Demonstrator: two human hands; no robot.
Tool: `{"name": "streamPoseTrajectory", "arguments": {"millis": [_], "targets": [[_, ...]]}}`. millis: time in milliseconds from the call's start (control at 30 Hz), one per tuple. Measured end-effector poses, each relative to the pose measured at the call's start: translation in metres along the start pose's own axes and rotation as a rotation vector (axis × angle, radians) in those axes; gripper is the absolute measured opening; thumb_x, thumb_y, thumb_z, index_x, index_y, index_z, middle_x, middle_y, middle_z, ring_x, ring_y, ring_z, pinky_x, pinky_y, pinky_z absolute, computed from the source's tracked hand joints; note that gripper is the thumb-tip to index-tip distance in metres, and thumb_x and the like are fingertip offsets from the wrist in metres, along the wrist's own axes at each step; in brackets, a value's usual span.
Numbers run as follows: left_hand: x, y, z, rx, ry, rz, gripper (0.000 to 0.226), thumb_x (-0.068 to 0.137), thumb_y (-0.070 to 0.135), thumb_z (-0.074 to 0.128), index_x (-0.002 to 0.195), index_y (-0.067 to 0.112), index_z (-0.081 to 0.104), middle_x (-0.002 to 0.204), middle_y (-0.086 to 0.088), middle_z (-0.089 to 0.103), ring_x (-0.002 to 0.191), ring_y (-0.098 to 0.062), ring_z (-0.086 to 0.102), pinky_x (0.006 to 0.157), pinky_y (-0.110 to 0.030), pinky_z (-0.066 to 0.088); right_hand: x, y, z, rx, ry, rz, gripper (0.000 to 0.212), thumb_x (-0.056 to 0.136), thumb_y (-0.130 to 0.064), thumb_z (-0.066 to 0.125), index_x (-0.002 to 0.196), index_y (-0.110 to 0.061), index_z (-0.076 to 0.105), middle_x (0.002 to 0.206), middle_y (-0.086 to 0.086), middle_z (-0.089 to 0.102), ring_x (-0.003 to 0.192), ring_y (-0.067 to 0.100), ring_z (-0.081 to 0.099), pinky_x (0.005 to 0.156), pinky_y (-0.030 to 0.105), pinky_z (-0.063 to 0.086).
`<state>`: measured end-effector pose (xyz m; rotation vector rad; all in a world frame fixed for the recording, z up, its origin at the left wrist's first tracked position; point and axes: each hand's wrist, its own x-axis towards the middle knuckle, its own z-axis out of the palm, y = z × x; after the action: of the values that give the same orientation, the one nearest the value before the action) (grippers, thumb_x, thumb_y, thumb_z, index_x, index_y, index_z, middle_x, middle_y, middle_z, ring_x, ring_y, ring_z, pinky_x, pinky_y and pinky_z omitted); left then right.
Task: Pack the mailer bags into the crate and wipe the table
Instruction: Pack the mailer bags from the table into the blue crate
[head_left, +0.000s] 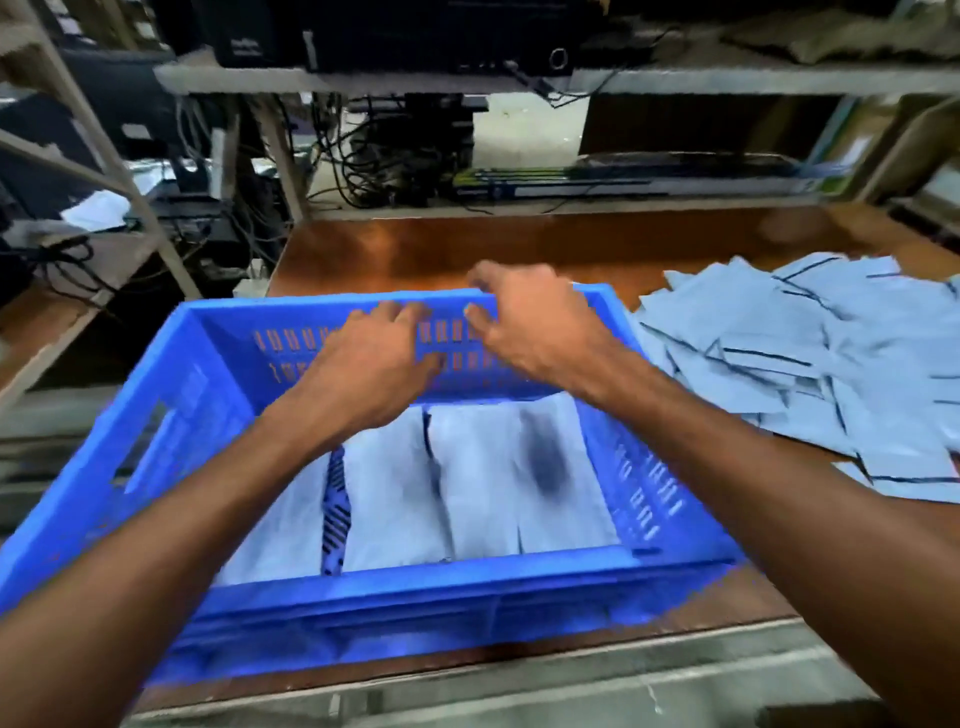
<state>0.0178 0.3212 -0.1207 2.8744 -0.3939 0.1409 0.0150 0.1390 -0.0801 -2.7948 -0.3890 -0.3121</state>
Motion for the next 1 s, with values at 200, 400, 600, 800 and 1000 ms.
{"name": "streamPoseTrajectory", "arguments": {"millis": [200, 400, 600, 800, 1000], "targets": [[0.024, 0.191, 0.028, -0.088, -0.016, 0.196, 0.058, 0.092, 0.051, 0.053, 0.141, 0.022, 0.04, 0.141, -0.011, 0.046, 0.125, -0.039, 0.045, 0.1, -0.051, 0.04, -0.044, 0.164, -0.084, 0.004, 0.296, 0.254, 0.038, 0.078, -0.041, 0.045, 0.109, -0.026, 0.061, 0.102, 0.006, 0.072, 0.095, 0.032, 0.066, 0.086, 0.044, 0.054], [0.01, 0.342, 0.095, 0.126, -0.178, 0.217, 0.063, 0.088, 0.051, 0.042, 0.14, 0.017, 0.04, 0.142, -0.011, 0.044, 0.131, -0.038, 0.037, 0.107, -0.052, 0.029, -0.152, 0.31, -0.05, -0.085, -0.041, 0.421, 0.026, 0.079, -0.034, 0.052, 0.097, -0.022, 0.067, 0.1, 0.013, 0.07, 0.095, 0.038, 0.064, 0.076, 0.039, 0.054], [0.001, 0.351, 0.197, 0.138, -0.241, -0.1, 0.06, 0.098, 0.039, 0.042, 0.151, 0.017, 0.023, 0.155, -0.015, 0.026, 0.14, -0.039, 0.027, 0.111, -0.051, 0.026, -0.241, 0.345, 0.047, -0.16, -0.315, 0.287, 0.052, 0.096, -0.052, 0.042, 0.144, -0.032, 0.04, 0.147, 0.004, 0.047, 0.131, 0.036, 0.044, 0.1, 0.049, 0.04], [-0.02, 0.315, 0.241, 0.057, -0.314, -0.307, 0.076, 0.094, 0.07, 0.021, 0.156, 0.034, -0.004, 0.165, -0.002, -0.003, 0.146, -0.047, 0.003, 0.116, -0.063, 0.008, -0.256, 0.39, 0.037, -0.158, -0.375, 0.078, 0.056, 0.1, -0.032, 0.046, 0.15, -0.045, 0.023, 0.162, -0.009, 0.02, 0.146, 0.023, 0.021, 0.114, 0.046, 0.021], [-0.051, 0.336, 0.235, 0.071, -0.225, -0.204, 0.073, 0.09, 0.076, 0.021, 0.153, 0.039, 0.015, 0.162, -0.002, 0.01, 0.137, -0.037, 0.024, 0.11, -0.055, 0.02, -0.247, 0.424, 0.01, 0.125, -0.492, -0.138, 0.064, 0.072, -0.005, 0.049, 0.13, -0.029, 0.059, 0.15, -0.007, 0.044, 0.144, 0.014, 0.03, 0.114, 0.035, 0.018]]}}
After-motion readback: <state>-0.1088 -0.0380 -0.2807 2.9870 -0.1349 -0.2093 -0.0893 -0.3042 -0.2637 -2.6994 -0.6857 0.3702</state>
